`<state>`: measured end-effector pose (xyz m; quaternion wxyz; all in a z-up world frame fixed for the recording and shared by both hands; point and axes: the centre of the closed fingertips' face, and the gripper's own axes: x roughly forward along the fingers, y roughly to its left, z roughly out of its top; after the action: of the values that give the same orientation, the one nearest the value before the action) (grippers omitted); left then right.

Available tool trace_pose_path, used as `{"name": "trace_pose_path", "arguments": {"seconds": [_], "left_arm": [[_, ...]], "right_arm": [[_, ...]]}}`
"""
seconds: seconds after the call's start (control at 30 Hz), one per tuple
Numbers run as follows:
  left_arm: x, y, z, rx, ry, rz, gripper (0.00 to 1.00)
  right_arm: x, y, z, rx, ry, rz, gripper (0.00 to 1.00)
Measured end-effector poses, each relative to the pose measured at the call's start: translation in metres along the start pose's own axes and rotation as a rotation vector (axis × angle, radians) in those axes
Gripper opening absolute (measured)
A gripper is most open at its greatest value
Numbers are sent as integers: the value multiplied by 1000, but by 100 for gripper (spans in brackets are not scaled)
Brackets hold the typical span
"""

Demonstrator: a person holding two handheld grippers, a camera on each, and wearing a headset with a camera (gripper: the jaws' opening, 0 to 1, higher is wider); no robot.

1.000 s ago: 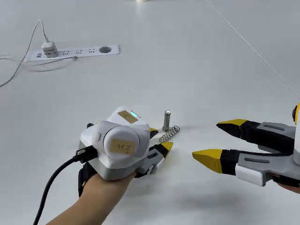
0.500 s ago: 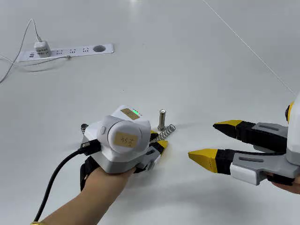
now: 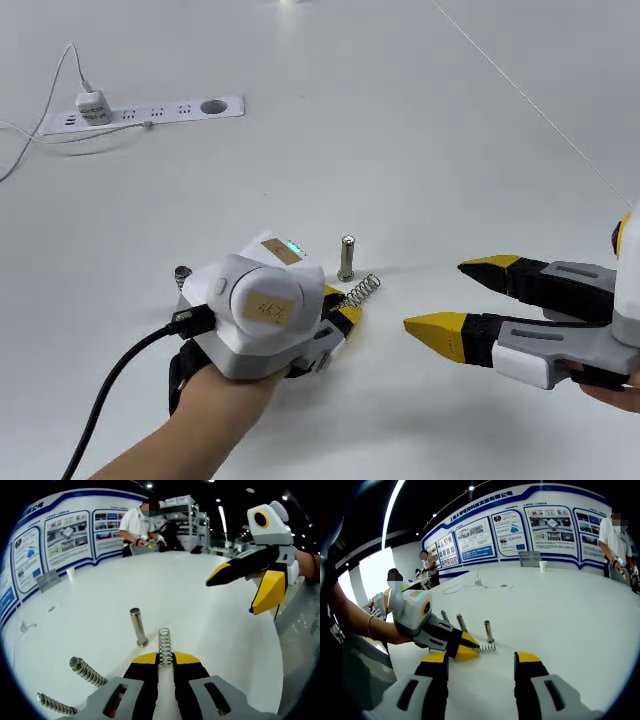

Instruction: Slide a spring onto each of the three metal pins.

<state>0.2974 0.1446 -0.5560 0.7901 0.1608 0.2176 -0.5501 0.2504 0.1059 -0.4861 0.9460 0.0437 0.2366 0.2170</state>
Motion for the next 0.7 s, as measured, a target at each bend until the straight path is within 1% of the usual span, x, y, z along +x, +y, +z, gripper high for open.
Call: {"name": "trace_pose_path", "arguments": {"seconds": [0.07,0.1,0.17,0.3,0.47,0.6,0.67,0.7], "left_arm": [[-3,-2,2,-5,-9,-5,10],[-5,-5,5,-10,-25,-16,10],[-8,-7,7,-9,-37,-20,10],[-17,-13,14,46,-79,-28,10],[-28,-15,23,65,-123,-27,10],[-38,-18,31,77,-158,-31,10],[-42,-20,35,77,-173,-36,10],[-44,-23,38,41,-192,-55,10]], "right_arm": [[-1,0,3,24,-11,-2,54],[-1,-1,4,29,-17,-4,54],[-1,-1,6,41,-23,-8,53],[0,-1,11,72,-43,-8,52],[3,1,16,113,-57,3,49],[6,3,21,182,-74,11,46],[7,3,23,193,-77,11,45],[7,4,24,198,-82,15,45]]}}
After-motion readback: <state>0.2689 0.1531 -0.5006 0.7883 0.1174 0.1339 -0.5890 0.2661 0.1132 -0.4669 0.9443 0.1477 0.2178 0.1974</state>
